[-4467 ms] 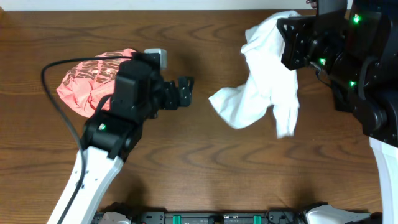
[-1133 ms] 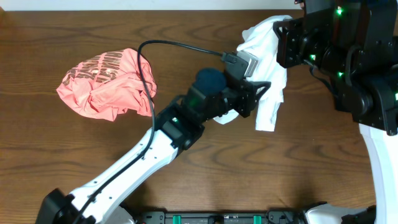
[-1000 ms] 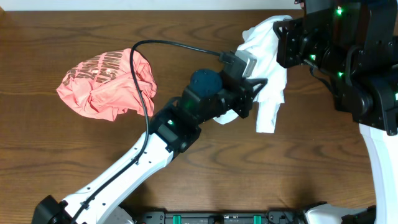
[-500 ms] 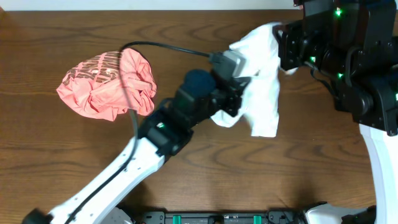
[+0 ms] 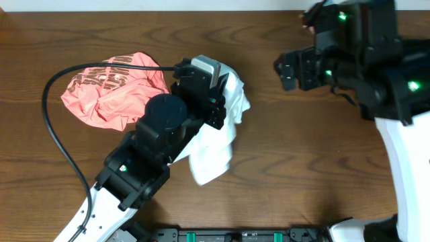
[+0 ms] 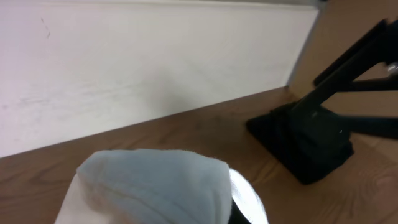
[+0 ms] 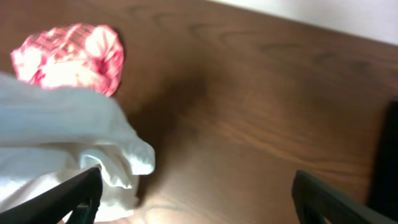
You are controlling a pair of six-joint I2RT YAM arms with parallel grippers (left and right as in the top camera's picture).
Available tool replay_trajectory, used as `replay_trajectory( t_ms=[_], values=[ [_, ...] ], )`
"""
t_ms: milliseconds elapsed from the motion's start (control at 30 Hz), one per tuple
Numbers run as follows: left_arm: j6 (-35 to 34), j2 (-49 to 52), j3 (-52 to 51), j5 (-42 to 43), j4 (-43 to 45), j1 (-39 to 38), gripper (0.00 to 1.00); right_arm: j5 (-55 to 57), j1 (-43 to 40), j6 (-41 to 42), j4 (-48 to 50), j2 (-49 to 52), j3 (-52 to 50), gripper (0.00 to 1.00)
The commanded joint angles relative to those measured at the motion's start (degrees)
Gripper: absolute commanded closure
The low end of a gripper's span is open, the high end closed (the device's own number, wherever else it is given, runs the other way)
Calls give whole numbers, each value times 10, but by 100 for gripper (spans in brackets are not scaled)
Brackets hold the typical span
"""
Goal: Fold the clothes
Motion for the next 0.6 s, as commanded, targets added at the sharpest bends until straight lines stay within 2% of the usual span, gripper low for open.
replay_trajectory(
  t_ms=[0,300,567],
  values=[
    [13,10,2,-14,4,2,94,-80,-1,-21,9,15,-27,4],
    [-14,23,2,-92,6,2,94,-184,-1,-7,171,0,-155,10],
    [-72,34,2,-167,8,17,94,-221,-4,66,325,-3,-248,16]
  ],
)
